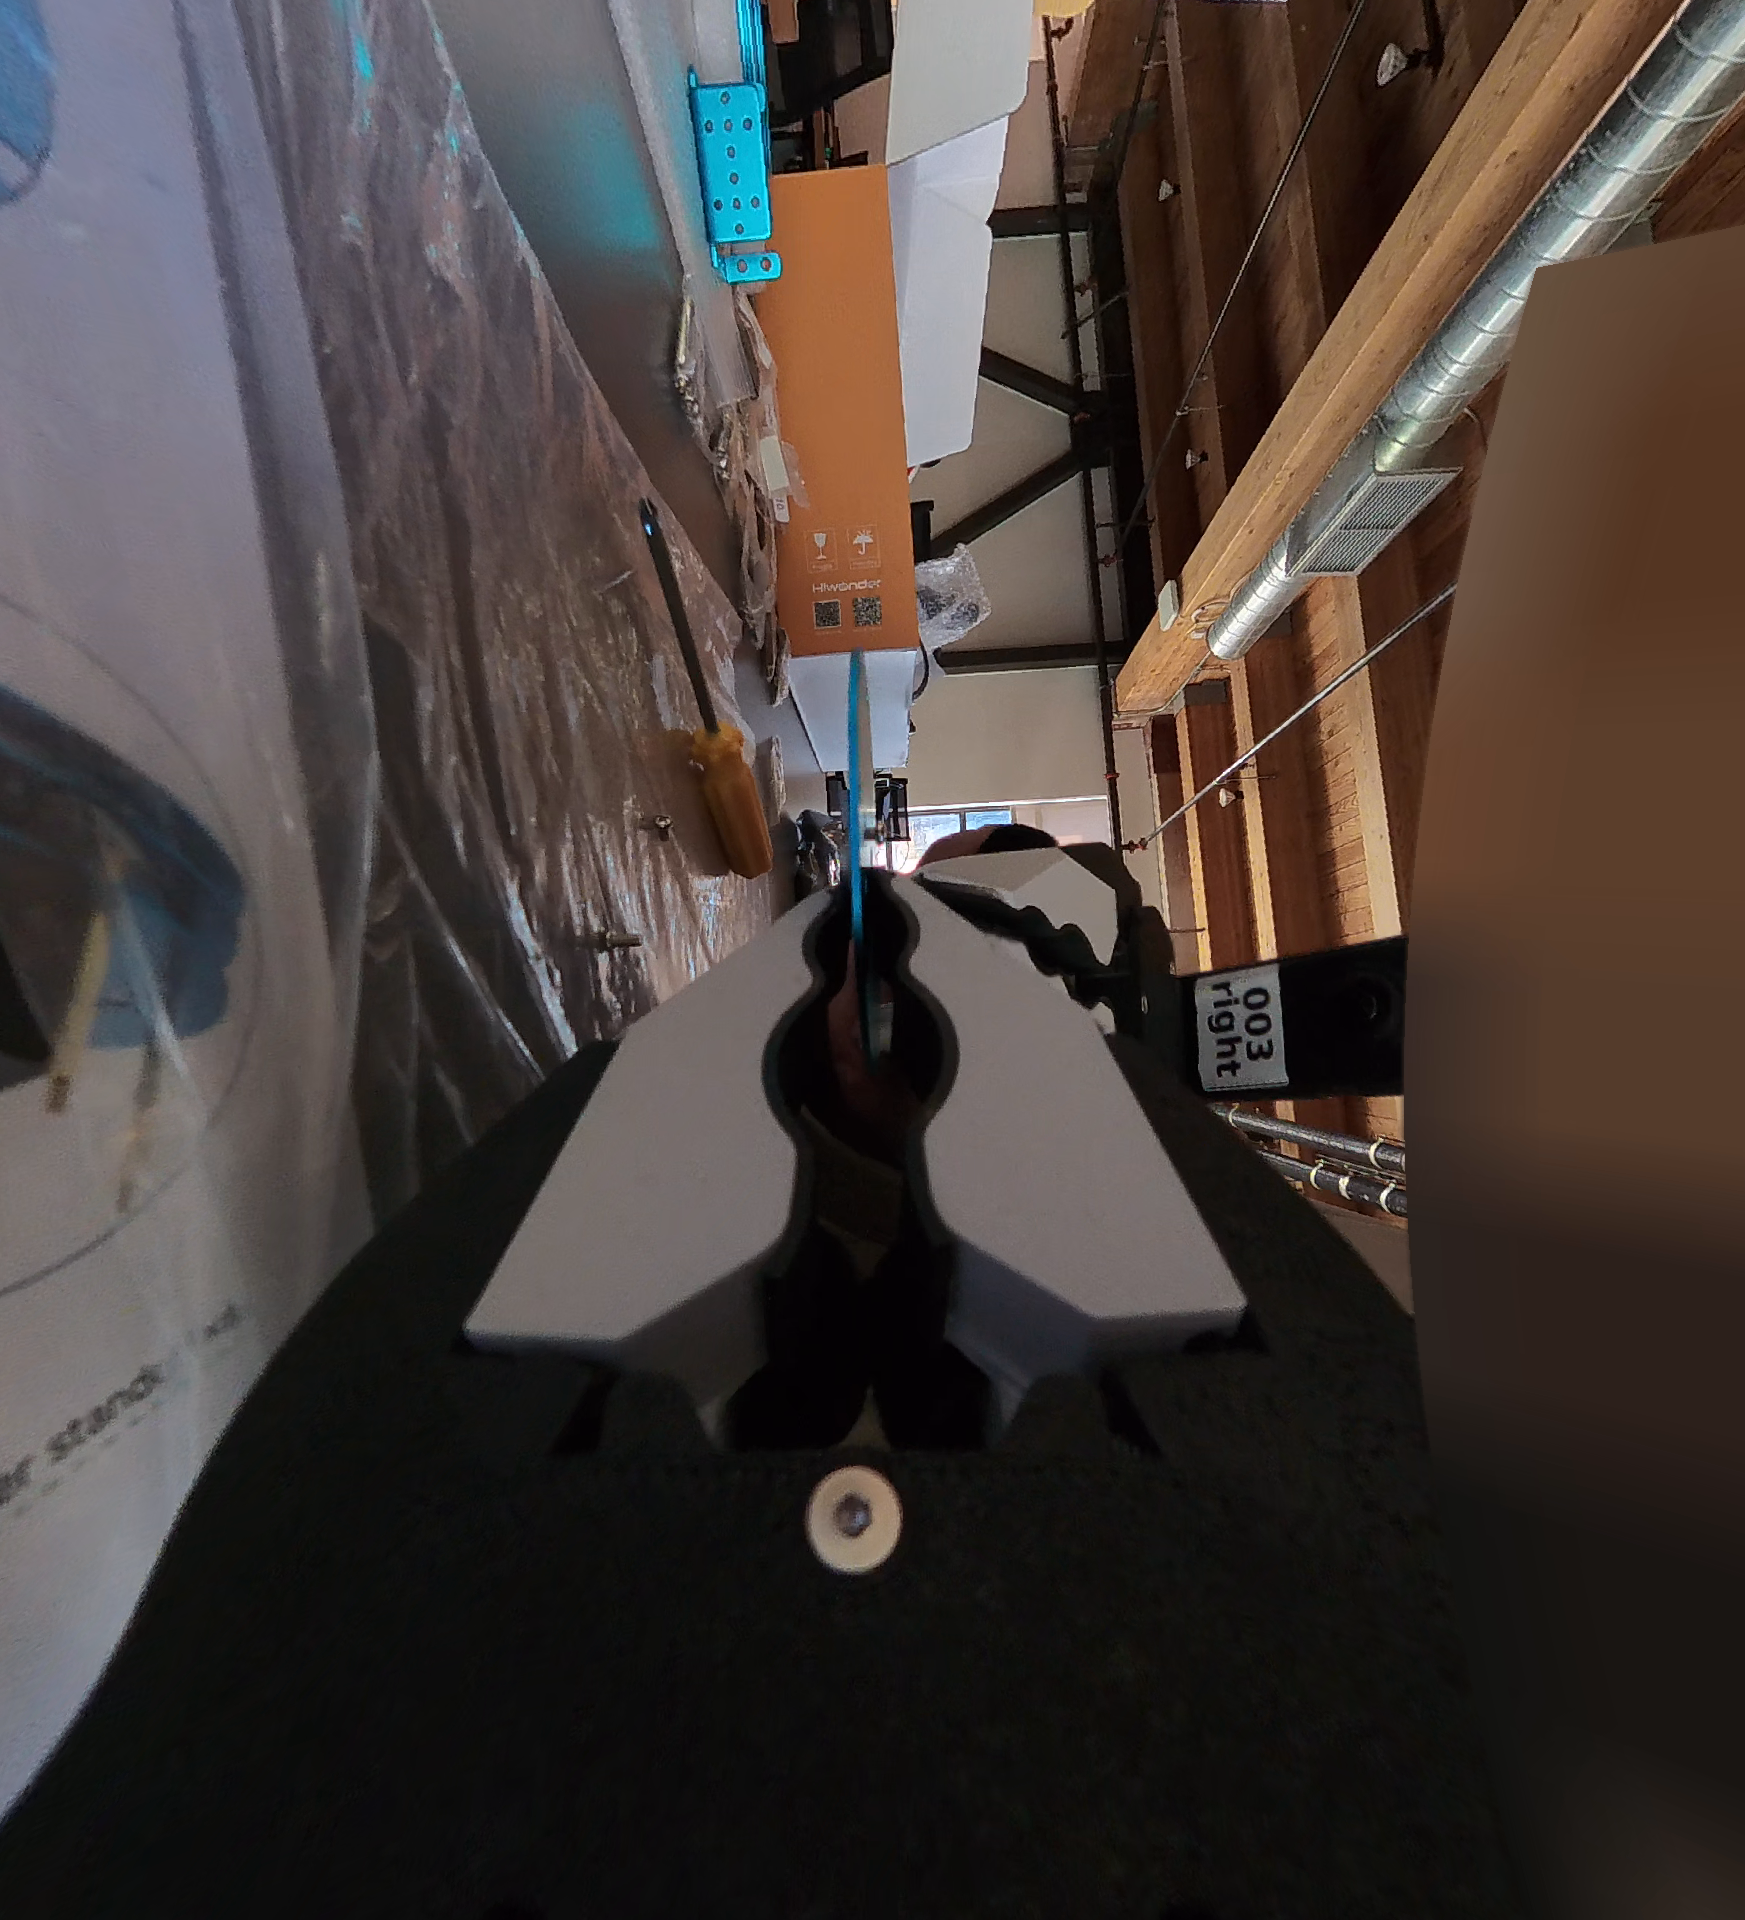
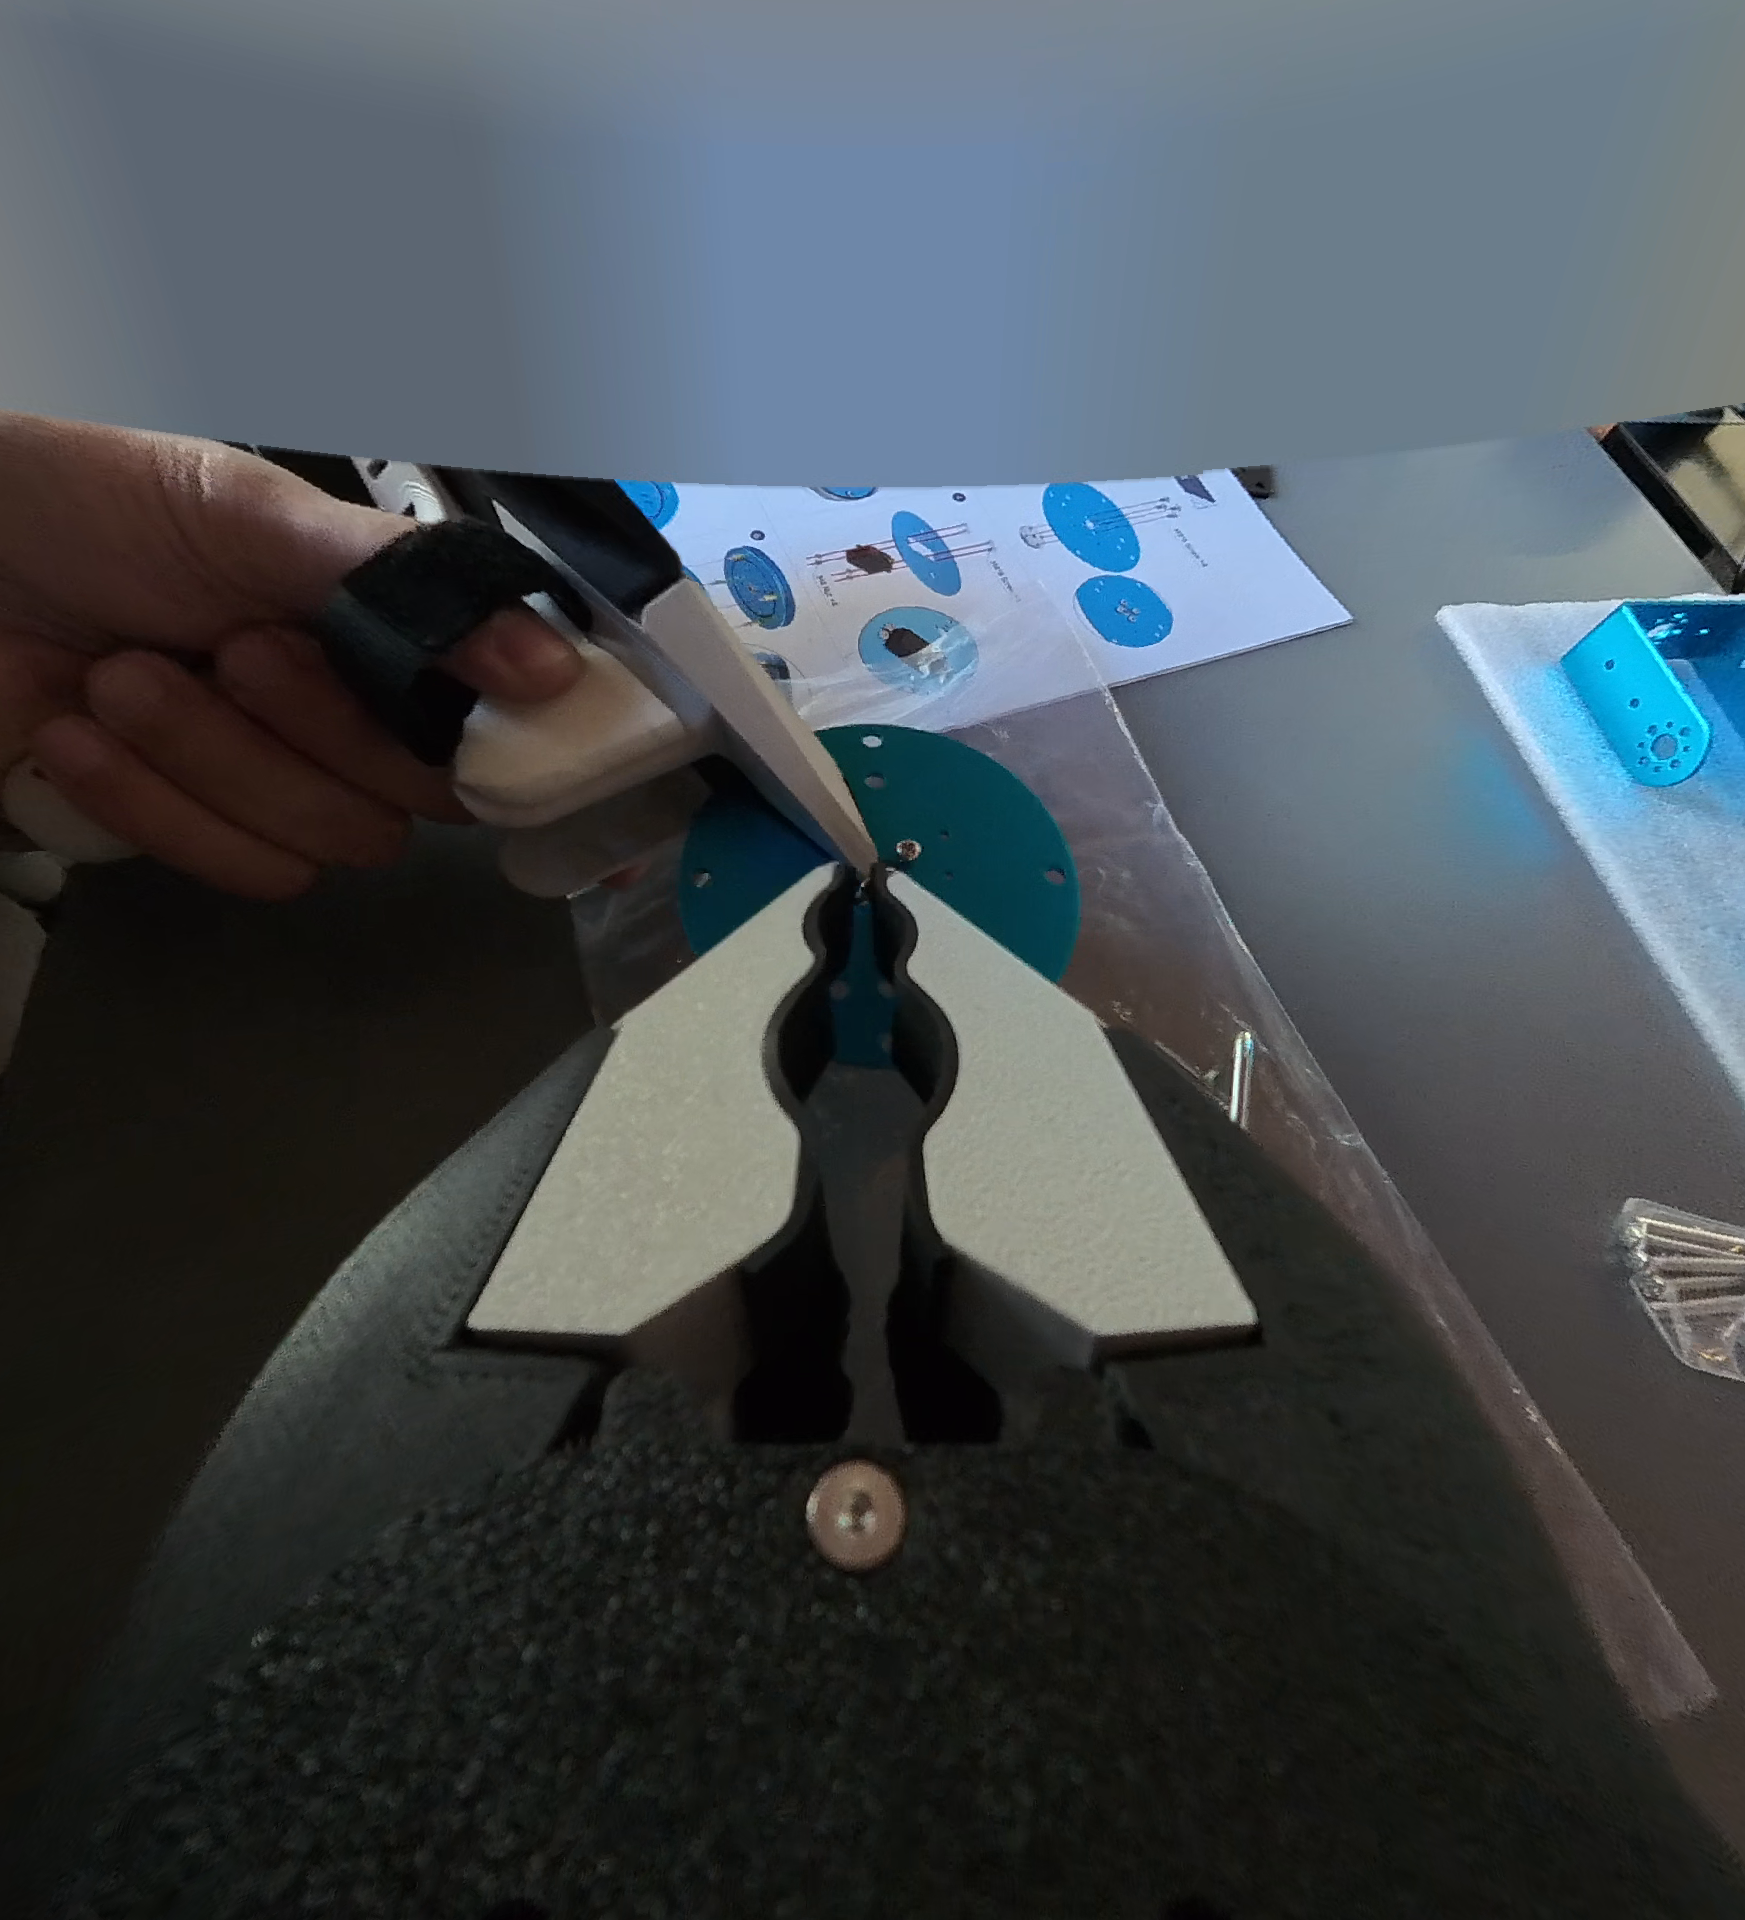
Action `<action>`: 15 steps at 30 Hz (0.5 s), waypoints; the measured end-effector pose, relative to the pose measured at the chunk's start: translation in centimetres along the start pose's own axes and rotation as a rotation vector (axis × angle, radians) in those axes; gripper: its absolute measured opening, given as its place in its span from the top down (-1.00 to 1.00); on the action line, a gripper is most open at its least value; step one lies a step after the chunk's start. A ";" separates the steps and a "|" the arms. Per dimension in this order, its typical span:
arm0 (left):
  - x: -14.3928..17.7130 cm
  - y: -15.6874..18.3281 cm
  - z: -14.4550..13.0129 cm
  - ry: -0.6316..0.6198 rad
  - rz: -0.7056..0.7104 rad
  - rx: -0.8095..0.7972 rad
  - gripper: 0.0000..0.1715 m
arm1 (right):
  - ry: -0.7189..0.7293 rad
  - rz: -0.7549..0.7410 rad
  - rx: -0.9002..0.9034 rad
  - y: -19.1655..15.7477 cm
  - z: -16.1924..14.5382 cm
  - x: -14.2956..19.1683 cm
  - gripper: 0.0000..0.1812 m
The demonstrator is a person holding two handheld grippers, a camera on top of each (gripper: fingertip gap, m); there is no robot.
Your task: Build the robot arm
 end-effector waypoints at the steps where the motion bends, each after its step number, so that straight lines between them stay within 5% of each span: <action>1: 0.0 0.0 0.0 -0.002 0.001 0.000 0.95 | -0.007 -0.011 0.009 0.0 0.0 0.0 1.00; 15: -0.2 -0.4 -0.1 -0.004 0.036 -0.014 0.95 | -0.100 -0.095 0.193 -0.9 -0.1 -0.5 1.00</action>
Point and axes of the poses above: each gripper's, where its closed fingertips meet, x back along the fingers, z out of its top, y = z × x across the jaws, the point moved 9 cm from there along x, back along the fingers, and after that the axes turned 7 degrees about z, right-handed, at the moved point
